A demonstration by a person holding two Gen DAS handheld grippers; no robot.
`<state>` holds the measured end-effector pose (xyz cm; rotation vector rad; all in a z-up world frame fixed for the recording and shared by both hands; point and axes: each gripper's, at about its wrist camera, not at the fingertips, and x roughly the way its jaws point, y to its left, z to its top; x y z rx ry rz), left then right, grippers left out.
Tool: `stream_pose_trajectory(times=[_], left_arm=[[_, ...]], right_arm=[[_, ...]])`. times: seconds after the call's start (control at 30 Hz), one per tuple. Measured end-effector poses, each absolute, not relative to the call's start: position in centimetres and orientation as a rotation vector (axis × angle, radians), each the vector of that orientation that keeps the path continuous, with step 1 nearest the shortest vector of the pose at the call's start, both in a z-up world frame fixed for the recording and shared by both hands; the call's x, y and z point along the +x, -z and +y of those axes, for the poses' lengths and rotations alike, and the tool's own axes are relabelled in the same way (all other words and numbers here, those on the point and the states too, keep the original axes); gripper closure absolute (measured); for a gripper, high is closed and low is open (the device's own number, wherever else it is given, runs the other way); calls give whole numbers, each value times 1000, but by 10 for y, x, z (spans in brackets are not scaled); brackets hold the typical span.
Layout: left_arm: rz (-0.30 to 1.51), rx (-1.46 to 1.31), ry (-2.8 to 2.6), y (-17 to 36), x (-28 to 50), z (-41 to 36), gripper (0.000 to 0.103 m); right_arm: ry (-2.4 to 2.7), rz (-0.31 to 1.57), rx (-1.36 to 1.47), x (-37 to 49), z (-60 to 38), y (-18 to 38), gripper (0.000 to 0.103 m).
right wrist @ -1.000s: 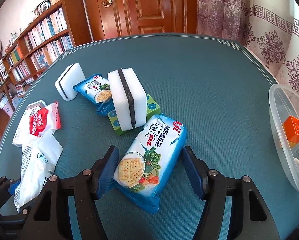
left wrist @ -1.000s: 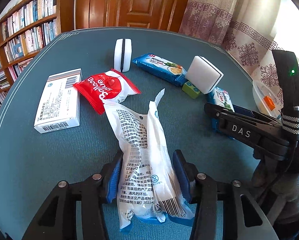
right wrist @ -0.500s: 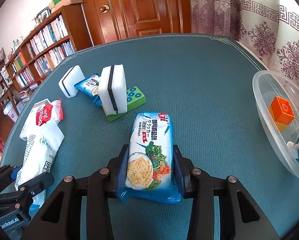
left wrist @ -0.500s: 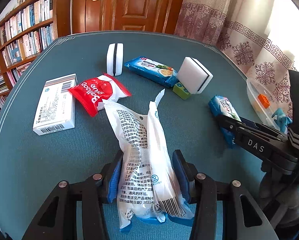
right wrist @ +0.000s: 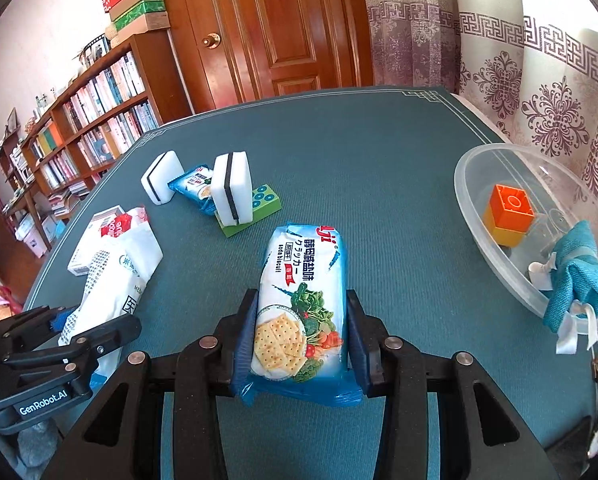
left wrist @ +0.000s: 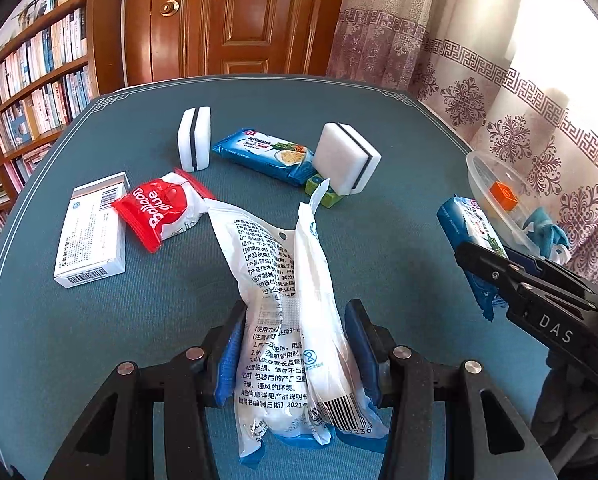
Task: Organize objects
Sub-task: 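Carry the cracker packet into the bowl and open the right gripper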
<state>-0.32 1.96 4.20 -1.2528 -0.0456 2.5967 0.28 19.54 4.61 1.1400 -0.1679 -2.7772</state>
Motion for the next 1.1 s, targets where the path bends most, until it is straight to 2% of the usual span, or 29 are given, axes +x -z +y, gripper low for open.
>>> stream_pose_trajectory(times=[1.1], left_arm=[[136,-1157,-2506,-63,10,103,52]], right_arm=[[3059,-378,1096,44,351,-71,61]])
